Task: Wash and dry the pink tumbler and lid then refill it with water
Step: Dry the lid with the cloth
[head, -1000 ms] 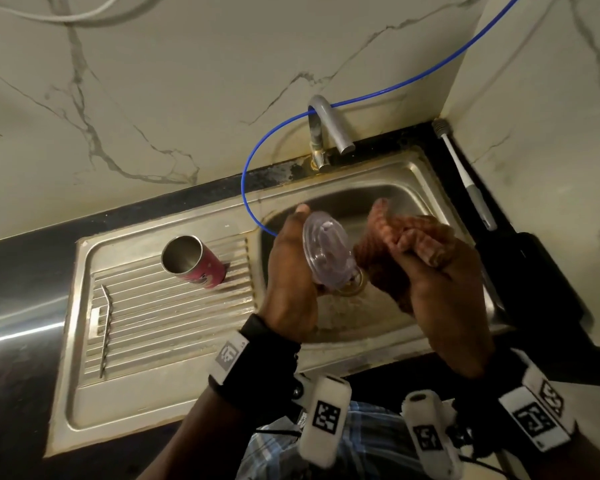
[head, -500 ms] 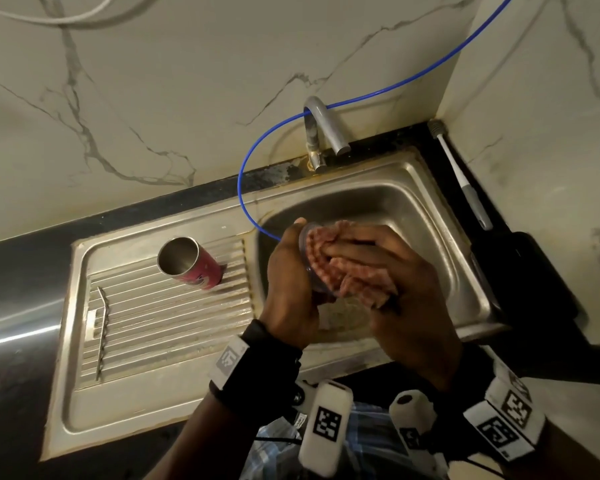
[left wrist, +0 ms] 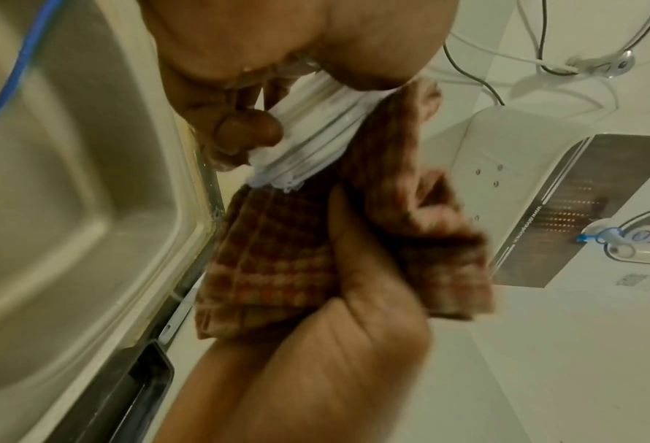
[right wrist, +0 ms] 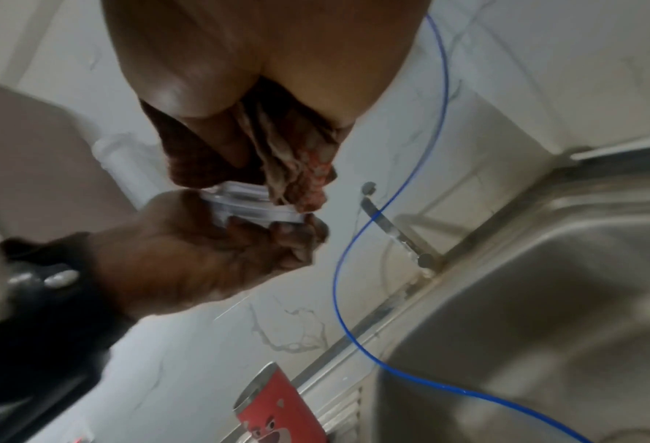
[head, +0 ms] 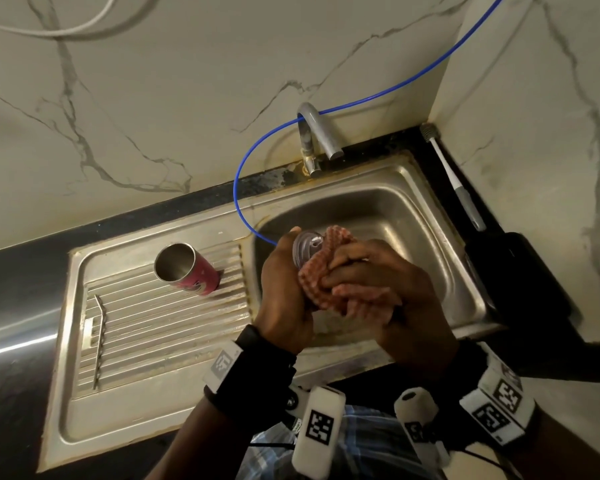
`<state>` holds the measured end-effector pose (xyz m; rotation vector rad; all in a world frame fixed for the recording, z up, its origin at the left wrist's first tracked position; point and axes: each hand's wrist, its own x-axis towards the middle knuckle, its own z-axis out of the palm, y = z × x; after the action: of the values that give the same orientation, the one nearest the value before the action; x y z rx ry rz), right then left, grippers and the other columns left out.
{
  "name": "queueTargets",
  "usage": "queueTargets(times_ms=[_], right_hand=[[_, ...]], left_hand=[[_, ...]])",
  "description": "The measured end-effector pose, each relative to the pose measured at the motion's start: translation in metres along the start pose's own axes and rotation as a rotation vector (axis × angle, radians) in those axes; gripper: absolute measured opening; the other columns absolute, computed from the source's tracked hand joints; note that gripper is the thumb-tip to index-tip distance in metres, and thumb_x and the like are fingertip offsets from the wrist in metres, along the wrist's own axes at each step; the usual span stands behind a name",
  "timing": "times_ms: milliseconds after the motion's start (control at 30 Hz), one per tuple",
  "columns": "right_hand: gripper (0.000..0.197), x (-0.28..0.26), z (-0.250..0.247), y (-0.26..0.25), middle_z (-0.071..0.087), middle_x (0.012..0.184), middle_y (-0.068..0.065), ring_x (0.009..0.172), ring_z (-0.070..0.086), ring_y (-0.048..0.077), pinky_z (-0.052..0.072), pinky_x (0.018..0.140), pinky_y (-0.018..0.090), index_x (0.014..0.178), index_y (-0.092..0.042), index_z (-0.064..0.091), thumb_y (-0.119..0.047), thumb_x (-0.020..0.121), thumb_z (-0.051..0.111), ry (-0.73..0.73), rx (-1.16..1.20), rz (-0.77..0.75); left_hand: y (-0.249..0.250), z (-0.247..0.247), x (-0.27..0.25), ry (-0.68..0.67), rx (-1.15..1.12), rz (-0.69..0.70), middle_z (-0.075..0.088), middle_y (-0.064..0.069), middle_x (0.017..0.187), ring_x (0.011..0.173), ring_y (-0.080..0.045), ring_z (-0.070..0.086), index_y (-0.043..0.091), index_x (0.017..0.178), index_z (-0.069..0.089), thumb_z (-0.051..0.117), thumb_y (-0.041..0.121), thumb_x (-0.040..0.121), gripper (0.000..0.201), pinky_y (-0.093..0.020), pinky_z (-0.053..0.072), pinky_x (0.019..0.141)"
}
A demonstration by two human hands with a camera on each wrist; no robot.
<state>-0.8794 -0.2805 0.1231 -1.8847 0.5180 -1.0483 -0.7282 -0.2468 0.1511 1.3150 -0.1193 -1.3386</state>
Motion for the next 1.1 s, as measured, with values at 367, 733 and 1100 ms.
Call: queueTargets(times_ms=[367, 733, 1100], right_hand=[[0.035, -0.01, 0.004, 0.01, 0.069, 0.117, 0.002, 0.099, 0.072, 0.027, 0.061, 0.076, 0.053, 0.109, -0.026, 0.076, 0.003, 0.09, 0.07, 0.16, 0.206, 0.255], [0.025, -0.002, 0.008, -0.003, 0.064, 0.125, 0.005, 0.113, 0.064, 0.032, 0.055, 0.09, 0.046, 0.113, -0.007, 0.076, -0.022, 0.094, 0.071, -0.023, -0.174, -0.006], [0.017, -0.008, 0.013, -0.009, 0.065, 0.118, 0.005, 0.109, 0.064, 0.032, 0.053, 0.088, 0.048, 0.107, -0.009, 0.079, -0.015, 0.094, 0.071, -0.018, -0.149, -0.047]], left_hand=[[0.008, 0.004, 0.0, 0.171, -0.151, 0.096, 0.063, -0.006, 0.074, 0.062, -0.02, 0.067, 0.012, 0.097, 0.067, 0.058, 0.031, 0.102, 0.022, -0.032, 0.057, 0.059], [0.007, 0.005, -0.003, 0.109, -0.248, 0.009, 0.055, -0.005, 0.063, 0.056, -0.017, 0.061, 0.016, 0.07, 0.06, 0.042, 0.05, 0.107, 0.053, -0.025, 0.054, 0.059], [-0.002, -0.001, 0.0, 0.038, -0.256, -0.031, 0.042, -0.007, 0.08, 0.074, -0.023, 0.048, 0.02, 0.088, 0.051, 0.054, 0.054, 0.1, 0.036, -0.036, 0.05, 0.07]])
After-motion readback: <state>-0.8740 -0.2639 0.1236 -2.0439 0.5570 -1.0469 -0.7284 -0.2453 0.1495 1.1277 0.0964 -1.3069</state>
